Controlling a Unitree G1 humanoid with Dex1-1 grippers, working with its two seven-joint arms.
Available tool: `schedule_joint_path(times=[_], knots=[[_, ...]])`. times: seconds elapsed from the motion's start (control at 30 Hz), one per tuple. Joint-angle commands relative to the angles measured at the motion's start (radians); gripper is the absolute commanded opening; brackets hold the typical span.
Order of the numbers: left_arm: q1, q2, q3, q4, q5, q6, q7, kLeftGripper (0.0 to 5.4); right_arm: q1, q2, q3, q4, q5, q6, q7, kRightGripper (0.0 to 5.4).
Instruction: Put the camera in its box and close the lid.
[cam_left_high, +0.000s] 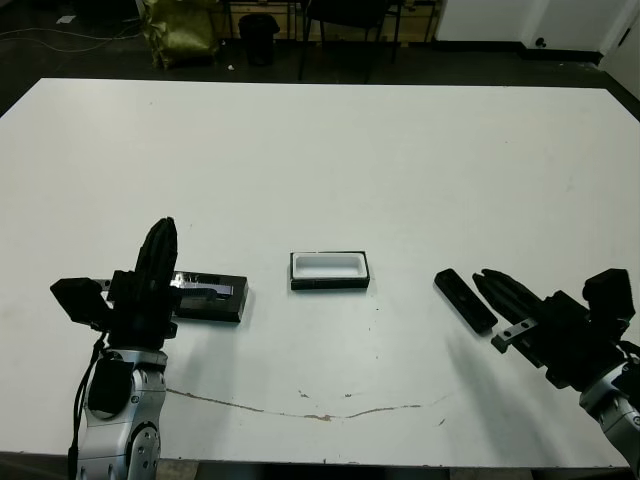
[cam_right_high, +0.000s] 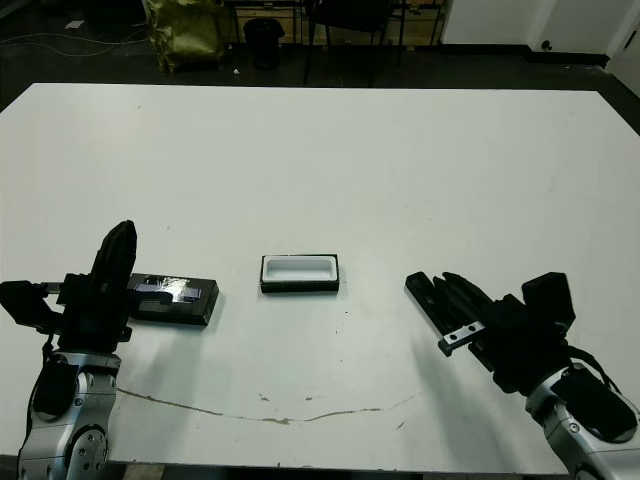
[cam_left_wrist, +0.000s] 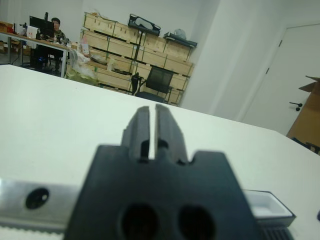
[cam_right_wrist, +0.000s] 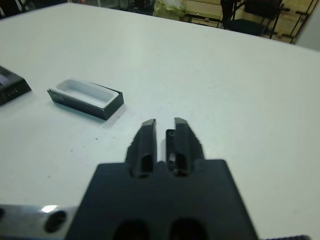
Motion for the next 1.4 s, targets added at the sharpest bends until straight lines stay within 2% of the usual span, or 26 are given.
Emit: schedule_joint_path(times=[0.03,0.67,1.0,1.23,1.4], knots=[[0.009,0.005,0.003,0.007,-0.002,0.014,0.000,0.00,0.008,-0.006,0.010,0.019,-0.016,-0.007,0.002,1.21],[0.010,0.001,0.001,0.022,0.018,-0.014,-0.002,0.00,0.013,0.009,0.049,0.055,-0.056,-0.041,0.007,5.39],[0.011,-0.001,0.001,0.016,0.003,0.001,-0.004,0.00,0.021,0.026,0.061,0.117,-0.048,-0.058,0.033,5.39],[0.008,0.005,0.002,0.022,0.006,-0.011,-0.012,0.00,0.054,0.043,0.051,0.063,-0.020,0.057,-0.036,5.39],[0.012,0.005,0.002,0.014,0.004,0.005,-0.006,0.00,0.046,0.035,0.054,0.068,-0.038,0.067,-0.041,5.38]])
